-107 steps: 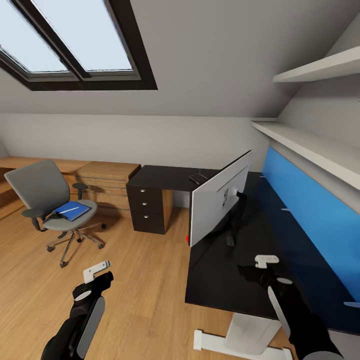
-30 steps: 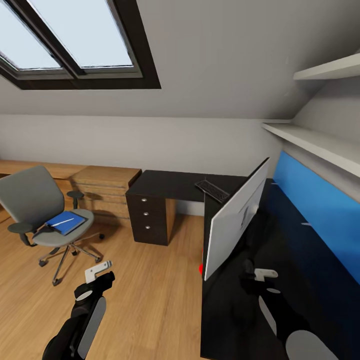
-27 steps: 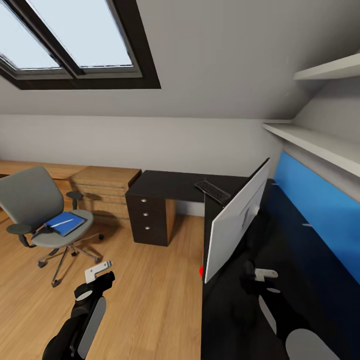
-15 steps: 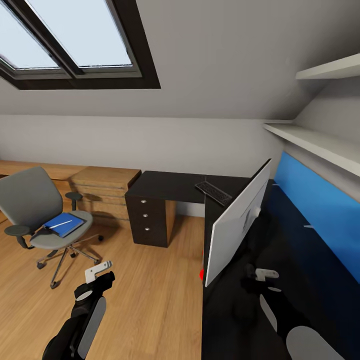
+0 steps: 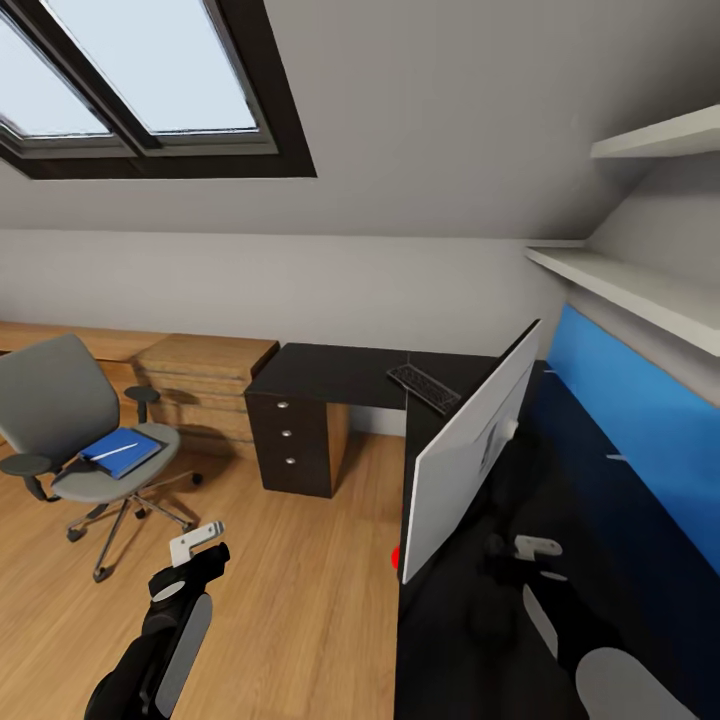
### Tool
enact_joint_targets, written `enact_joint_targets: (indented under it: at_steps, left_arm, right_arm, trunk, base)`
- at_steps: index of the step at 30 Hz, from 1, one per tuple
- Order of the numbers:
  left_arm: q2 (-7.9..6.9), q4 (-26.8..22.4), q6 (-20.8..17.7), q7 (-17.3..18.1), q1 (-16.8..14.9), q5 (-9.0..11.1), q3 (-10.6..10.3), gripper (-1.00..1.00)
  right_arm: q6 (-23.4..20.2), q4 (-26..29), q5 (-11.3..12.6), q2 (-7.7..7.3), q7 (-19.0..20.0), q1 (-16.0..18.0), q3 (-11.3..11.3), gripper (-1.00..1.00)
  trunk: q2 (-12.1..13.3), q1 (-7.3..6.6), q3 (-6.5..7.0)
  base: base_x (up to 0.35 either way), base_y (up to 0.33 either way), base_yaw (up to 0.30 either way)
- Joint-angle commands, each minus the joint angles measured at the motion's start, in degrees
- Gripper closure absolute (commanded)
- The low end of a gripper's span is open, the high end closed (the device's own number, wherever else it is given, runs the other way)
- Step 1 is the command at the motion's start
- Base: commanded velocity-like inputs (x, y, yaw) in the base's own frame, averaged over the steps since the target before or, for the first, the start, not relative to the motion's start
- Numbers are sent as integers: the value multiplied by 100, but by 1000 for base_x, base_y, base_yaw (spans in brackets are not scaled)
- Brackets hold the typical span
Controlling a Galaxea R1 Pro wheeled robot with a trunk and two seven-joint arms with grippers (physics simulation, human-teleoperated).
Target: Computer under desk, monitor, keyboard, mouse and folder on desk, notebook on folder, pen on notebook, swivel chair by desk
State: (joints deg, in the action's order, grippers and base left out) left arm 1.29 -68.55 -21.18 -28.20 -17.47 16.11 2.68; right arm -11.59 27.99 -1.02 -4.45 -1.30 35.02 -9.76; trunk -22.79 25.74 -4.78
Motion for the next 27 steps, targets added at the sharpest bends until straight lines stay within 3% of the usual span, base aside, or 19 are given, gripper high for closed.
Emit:
enact_joint_targets:
  at_steps: [1, 27]
  left_arm:
    - [3, -9, -18, -27, -4, 50, 4, -100]
    - [3, -9, -17, -27, -4, 50, 4, -100]
  right_arm:
    - [-35, 7, -5, -1, -6, 13, -8, -100]
    - [-27, -5, 14, -32, -1, 48, -8, -100]
  trunk:
    - [-13, 4, -13]
    - [-13, 4, -13]
  base:
    - [13, -13, 0]
    - [93, -1, 0]
